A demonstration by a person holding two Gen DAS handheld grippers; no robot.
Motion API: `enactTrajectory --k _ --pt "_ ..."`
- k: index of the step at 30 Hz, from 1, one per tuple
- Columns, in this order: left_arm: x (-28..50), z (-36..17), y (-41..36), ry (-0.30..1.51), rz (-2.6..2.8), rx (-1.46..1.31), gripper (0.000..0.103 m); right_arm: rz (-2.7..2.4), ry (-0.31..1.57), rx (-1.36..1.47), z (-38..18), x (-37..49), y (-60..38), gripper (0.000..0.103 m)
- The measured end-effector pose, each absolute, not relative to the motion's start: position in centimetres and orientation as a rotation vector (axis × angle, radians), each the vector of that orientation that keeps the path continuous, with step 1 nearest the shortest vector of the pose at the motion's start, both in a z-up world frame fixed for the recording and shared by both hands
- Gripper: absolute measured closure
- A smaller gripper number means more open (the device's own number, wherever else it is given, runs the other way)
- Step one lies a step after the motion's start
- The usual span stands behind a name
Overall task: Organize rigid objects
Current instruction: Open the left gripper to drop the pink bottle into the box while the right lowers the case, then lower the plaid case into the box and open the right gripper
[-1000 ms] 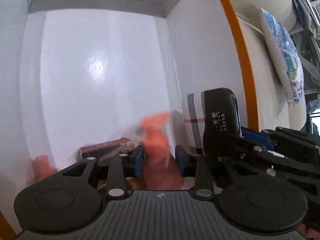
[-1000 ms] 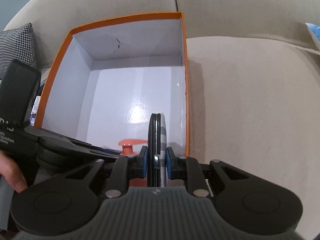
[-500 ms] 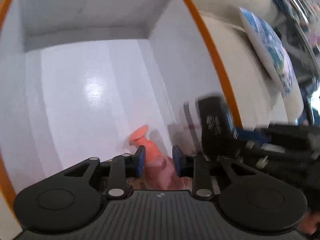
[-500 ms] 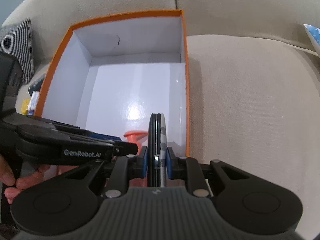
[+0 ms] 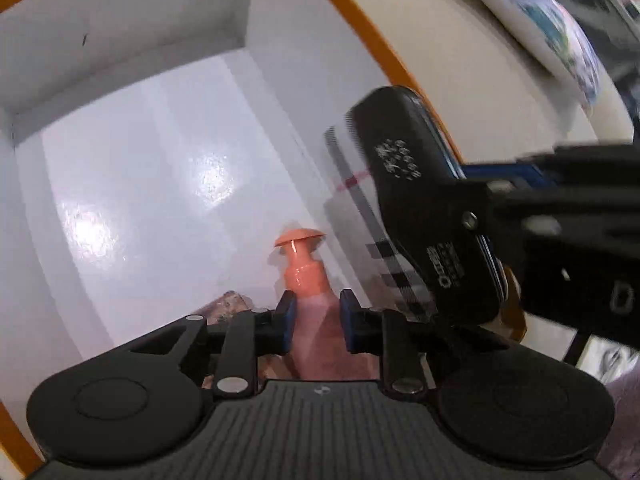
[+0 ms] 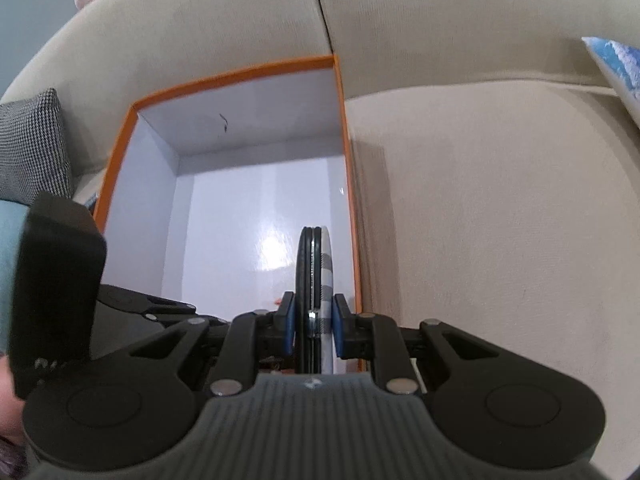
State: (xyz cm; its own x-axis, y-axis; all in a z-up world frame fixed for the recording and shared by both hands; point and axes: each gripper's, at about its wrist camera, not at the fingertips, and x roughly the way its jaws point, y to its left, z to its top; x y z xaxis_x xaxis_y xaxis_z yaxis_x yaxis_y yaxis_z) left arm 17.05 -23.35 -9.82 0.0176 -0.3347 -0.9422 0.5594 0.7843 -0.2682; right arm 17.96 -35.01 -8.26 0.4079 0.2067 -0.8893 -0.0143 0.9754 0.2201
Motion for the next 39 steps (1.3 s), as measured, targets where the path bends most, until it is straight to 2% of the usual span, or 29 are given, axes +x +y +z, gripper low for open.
enactTrajectory --k 10,12,17,25,31,35,39 --pt "16.7 -9.4 -22.1 1.365 -0.663 0.217 0.076 0.154 1.208 0.187 -9.6 18.0 -34.2 0.084" --pt "16.8 -9.6 -22.0 1.361 -0.676 0.196 0.073 0.159 1.226 0.181 -10.0 18.0 -33.8 0.084" --pt "16.9 -9.7 -20.5 1.335 -0.679 0.130 0.072 0.157 1.247 0.144 -10.7 18.1 -33.2 0.084" --pt "16.4 -4.7 -15.7 1.219 -0.729 -0.031 0.072 0.152 1.238 0.135 -10.5 18.2 -32.8 0.084" --pt "16.9 0.3 -9.8 1.077 -0.585 -0.147 0.072 0.190 1.149 0.233 -8.3 18.2 -32.6 0.084" --pt "17.4 1.4 -7.0 1.041 -0.470 -0.171 0.072 0.230 1.126 0.261 -7.5 19.3 -30.9 0.084" --pt "18.0 -0.2 -5.2 1.086 -0.401 -0.209 0.072 0.244 1.121 0.312 -8.3 21.0 -28.7 0.084"
